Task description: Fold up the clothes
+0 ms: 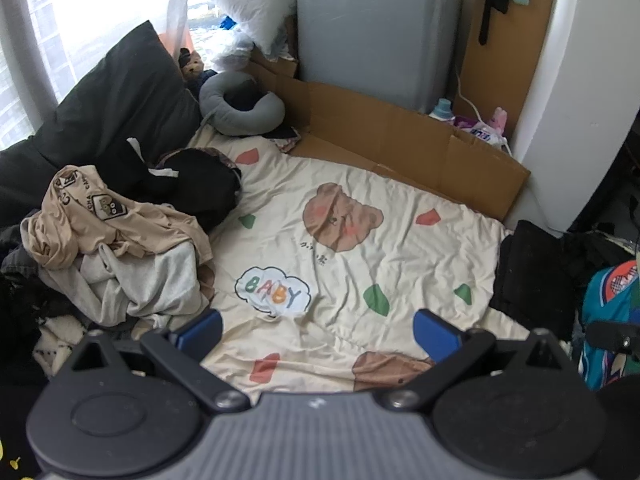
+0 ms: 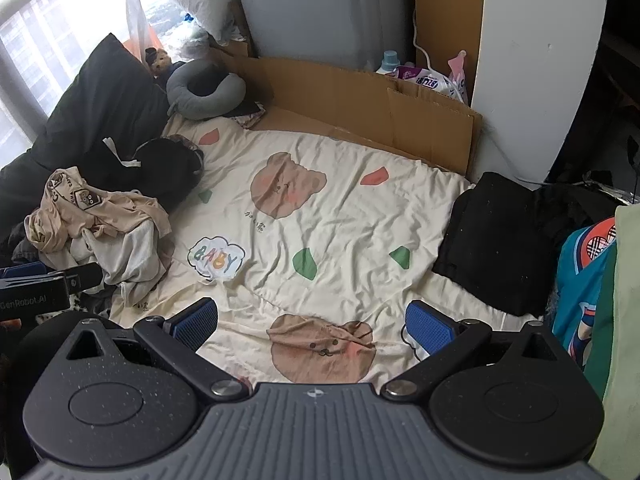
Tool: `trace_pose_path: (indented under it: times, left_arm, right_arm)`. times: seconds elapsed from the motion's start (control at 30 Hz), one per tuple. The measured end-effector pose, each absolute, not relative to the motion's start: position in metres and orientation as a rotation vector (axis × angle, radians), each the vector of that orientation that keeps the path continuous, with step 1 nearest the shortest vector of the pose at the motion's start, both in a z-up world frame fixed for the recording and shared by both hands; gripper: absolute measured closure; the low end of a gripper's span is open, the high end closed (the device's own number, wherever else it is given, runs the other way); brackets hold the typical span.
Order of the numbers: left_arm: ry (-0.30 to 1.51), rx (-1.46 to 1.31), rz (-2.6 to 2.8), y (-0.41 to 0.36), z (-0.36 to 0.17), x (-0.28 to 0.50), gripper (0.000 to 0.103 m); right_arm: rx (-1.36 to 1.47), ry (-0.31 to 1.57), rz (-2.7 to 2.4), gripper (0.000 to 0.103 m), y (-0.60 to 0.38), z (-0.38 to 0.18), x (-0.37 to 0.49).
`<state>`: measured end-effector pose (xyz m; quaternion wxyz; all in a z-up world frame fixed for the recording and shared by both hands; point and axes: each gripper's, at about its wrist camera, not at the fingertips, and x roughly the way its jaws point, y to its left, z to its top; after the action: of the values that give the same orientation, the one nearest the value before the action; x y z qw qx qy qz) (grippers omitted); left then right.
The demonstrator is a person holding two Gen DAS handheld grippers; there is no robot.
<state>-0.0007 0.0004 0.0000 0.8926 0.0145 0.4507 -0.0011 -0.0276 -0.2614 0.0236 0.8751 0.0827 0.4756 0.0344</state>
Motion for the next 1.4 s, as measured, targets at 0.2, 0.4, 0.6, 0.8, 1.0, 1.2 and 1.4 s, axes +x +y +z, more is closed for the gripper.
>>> trace_pose_path:
  times: [0.2, 0.4, 0.6, 0.8, 1.0, 1.2, 1.4]
  left_arm:
    - [0.916, 0.029, -0.014, 0.003, 0.000, -0.006, 0.001]
    - [0.928, 0.029, -0.007, -0.003, -0.001, -0.003, 0.001]
    - [0.926, 0.031, -0.001, 0.002, 0.000, -0.005, 0.001]
    - [0.919, 0.020, -0.003, 0.007, 0.000, -0.006, 0.001]
    - [0.916, 0.023, 0.000, 0.011, -0.001, -0.008, 0.001]
    - [0.916, 0.023, 0.004, 0.006, -0.001, -0.006, 0.001]
    - [0.918, 0.019, 0.005, 0.005, 0.001, -0.005, 0.001]
  right_arm:
    - [0.182, 0.985, 0.073, 0.000, -0.262, 0.024, -0.031]
    - [0.173, 0.980, 0.070, 0.000, -0.264, 0.028, -0.031]
    - [0.178, 0.980, 0.074, 0.000, -0.263, 0.026, -0.032]
    - [0.196, 0.979, 0.077, 0.000, -0.266, 0.027, -0.030]
    - [0.205, 0.977, 0.078, 0.000, -0.266, 0.028, -0.030]
    - [0.208, 0.976, 0.082, 0.000, -0.267, 0.026, -0.033]
    - [0.209, 0.976, 0.079, 0.000, -0.268, 0.028, -0.031]
